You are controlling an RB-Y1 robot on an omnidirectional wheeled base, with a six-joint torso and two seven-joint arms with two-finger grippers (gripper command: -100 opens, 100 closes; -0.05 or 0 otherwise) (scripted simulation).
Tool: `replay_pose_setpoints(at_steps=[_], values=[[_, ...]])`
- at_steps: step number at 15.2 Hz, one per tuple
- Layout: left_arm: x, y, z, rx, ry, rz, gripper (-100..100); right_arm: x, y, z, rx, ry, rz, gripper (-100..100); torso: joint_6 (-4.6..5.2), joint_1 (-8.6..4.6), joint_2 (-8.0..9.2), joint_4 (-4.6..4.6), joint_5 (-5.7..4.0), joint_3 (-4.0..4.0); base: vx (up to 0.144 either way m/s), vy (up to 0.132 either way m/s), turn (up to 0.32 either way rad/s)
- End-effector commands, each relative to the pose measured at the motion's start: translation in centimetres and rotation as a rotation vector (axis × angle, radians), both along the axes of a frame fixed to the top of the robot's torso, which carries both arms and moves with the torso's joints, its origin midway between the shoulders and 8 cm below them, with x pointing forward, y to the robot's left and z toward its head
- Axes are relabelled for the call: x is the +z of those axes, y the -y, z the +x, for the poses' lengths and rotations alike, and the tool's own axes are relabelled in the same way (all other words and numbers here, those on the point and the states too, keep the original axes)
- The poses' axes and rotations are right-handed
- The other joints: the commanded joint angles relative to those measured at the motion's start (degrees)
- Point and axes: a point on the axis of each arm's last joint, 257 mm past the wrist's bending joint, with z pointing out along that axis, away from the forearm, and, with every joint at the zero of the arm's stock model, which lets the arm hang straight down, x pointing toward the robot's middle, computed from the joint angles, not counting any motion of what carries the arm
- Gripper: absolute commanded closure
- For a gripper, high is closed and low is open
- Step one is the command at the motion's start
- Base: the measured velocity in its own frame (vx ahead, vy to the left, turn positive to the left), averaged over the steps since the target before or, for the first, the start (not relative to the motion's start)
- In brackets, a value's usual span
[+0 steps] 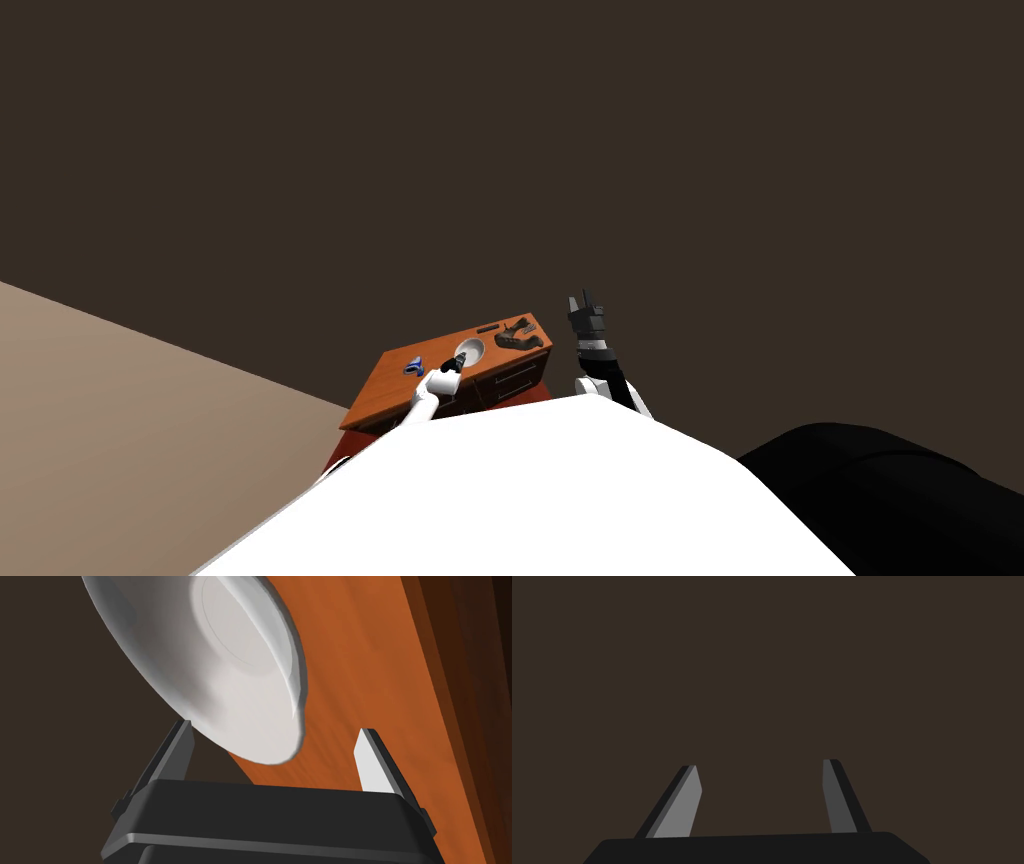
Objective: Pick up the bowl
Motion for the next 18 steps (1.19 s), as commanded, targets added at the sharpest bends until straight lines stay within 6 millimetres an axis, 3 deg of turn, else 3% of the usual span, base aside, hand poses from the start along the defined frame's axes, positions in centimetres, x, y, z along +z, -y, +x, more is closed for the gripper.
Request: replay_pose_setpoints(at_steps=[1,10,11,18], values=[[-0.8,0.1,-0.7,0.000,-0.042,0.005,-100,0.0,0.0,0.0,0.000,0.000,0.000,0,0.00,0.00,0.00,0.00,0.00,0.00,0.005,-0.004,-0.028],[-2.3,-0.6,-2.1,0.005,-0.044,0.005,-100,0.0,0.0,0.0,0.000,0.000,0.000,0,-0.02,0.00,-0.26,-0.06,0.00,-0.15,0.043,-0.007,-0.006],[-2.3,-0.7,-2.2,0.005,-0.041,0.004,100,0.0,0.0,0.0,0.000,0.000,0.000,0,-0.02,-0.02,-0.12,-0.04,-0.01,-0.08,-0.002,-0.006,0.012],[-1.4,-0.2,-1.2,0.002,-0.041,0.004,100,0.0,0.0,0.0,0.000,0.000,0.000,0,-0.03,0.07,0.17,0.06,0.01,0.10,-0.020,0.006,-0.003]])
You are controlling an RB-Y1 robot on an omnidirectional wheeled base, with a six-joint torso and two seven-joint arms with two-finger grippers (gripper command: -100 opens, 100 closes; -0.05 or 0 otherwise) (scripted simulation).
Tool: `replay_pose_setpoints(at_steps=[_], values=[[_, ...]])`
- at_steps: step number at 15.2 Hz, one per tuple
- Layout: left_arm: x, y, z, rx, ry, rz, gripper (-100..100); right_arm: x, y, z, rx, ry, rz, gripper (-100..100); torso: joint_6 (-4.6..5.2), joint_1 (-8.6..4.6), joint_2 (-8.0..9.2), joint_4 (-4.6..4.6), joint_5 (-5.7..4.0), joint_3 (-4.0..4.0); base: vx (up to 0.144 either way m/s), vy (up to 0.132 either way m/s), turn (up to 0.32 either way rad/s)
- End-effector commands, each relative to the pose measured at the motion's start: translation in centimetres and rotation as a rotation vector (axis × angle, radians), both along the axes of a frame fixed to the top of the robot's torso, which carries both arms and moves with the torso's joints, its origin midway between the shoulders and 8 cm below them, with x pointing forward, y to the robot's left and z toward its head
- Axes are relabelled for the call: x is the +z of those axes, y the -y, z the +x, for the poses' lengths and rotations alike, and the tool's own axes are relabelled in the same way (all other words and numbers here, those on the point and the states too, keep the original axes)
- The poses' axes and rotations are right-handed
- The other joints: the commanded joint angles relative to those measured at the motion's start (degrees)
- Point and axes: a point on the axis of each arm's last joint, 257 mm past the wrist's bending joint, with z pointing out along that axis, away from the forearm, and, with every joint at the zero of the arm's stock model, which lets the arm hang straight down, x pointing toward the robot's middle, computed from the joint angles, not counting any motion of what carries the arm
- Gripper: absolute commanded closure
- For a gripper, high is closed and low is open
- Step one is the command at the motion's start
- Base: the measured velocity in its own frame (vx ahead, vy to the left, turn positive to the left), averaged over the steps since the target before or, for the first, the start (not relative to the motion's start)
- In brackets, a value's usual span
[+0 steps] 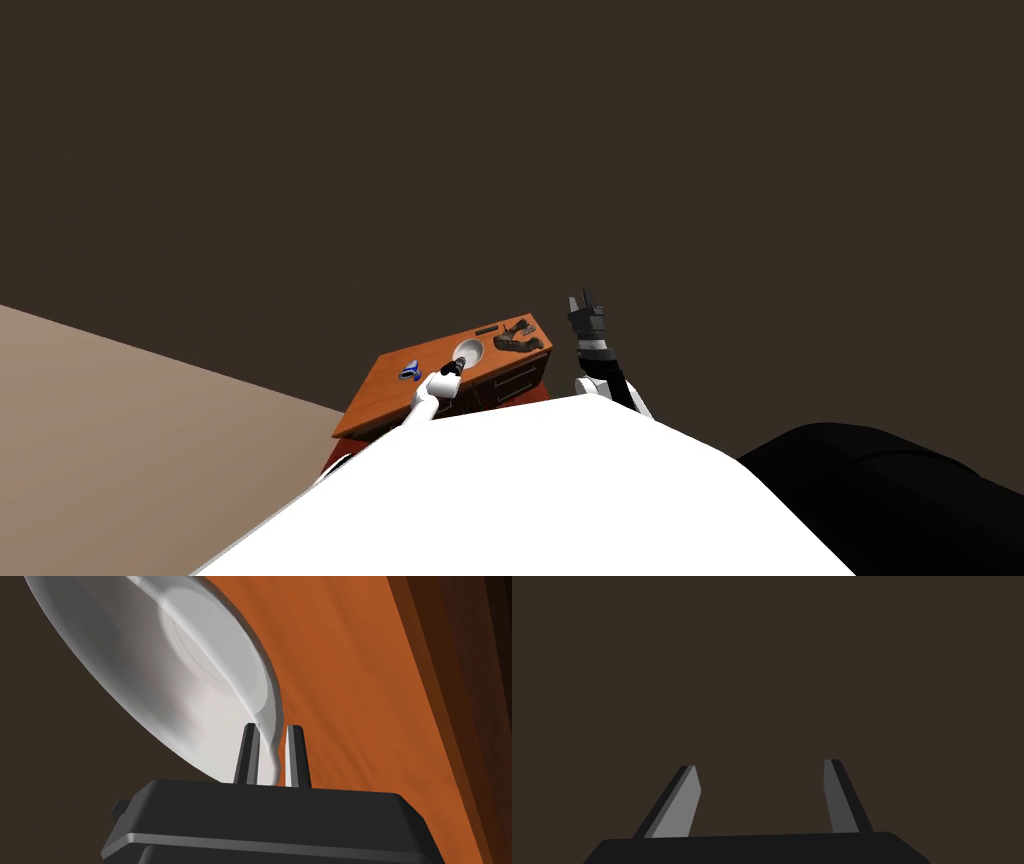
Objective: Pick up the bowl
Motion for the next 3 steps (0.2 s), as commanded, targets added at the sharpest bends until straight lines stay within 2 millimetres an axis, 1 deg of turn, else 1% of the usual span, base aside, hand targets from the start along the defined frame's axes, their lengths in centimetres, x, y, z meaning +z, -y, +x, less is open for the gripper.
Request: replay_pose_setpoints(at_steps=[1,2,3], values=[[0.60,0.24,0.50,-0.001,-0.003,0.000,100,0.00,0.00,0.00,0.000,0.000,0.000,0,0.00,0.00,0.00,0.00,0.00,0.00,-0.069,0.012,0.012],[0.80,0.33,0.68,-0.002,-0.003,0.000,100,0.00,0.00,0.00,0.000,0.000,0.000,0,-0.01,0.00,0.06,0.01,-0.01,0.03,-0.076,0.016,0.019],[0.52,0.24,0.57,-0.002,-0.001,0.000,100,0.00,0.00,0.00,0.000,0.000,0.000,0,-0.02,0.01,0.11,0.02,-0.01,0.06,-0.045,0.010,0.003]])
